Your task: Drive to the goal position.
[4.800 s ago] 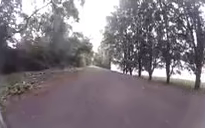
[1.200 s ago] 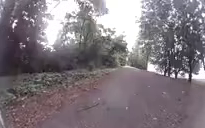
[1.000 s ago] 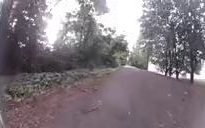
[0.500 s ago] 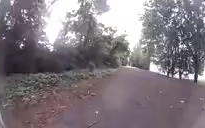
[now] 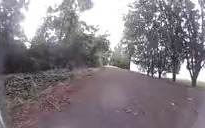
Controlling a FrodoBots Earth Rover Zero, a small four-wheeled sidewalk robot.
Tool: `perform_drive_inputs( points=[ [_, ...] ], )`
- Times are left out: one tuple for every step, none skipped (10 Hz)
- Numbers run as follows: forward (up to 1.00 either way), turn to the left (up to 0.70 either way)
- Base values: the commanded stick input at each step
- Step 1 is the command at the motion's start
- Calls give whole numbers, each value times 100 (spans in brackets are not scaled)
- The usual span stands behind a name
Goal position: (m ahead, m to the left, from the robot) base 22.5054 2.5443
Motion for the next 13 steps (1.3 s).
perform_drive_inputs(
  points=[
    [70, 0],
    [70, 0],
    [70, 0],
    [70, 0],
    [70, 0],
    [70, 0],
    [70, 0],
    [70, 0],
    [70, 0],
    [70, 0],
    [70, 0],
    [70, 0],
    [70, 0]
  ],
)
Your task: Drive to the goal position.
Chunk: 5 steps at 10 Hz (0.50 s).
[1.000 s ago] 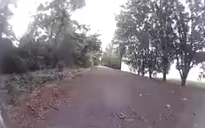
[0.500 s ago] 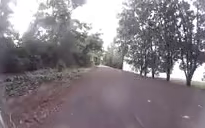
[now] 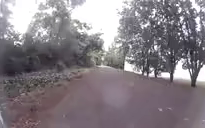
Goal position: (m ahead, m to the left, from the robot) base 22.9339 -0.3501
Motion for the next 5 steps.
perform_drive_inputs(
  points=[
    [70, 0],
    [70, 0],
    [70, 0],
    [70, 0],
    [70, 0]
  ],
)
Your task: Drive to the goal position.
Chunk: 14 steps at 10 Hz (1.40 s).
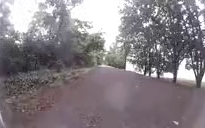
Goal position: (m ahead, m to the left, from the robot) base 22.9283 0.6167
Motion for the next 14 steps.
perform_drive_inputs(
  points=[
    [70, 0],
    [70, 0],
    [70, 0],
    [70, 0],
    [70, 0],
    [70, 0],
    [70, 0],
    [70, 0],
    [70, 0],
    [70, 0],
    [70, 0],
    [70, 0],
    [70, 0],
    [70, 0]
  ],
)
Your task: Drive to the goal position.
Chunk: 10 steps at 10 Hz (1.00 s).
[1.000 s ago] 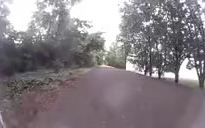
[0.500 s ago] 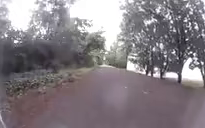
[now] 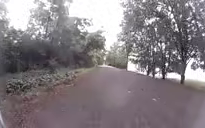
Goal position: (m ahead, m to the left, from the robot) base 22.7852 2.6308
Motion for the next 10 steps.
perform_drive_inputs(
  points=[
    [70, 0],
    [70, 0],
    [70, 0],
    [70, 0],
    [70, 0],
    [70, 0],
    [70, 0],
    [70, 0],
    [70, 0],
    [70, 0]
  ],
)
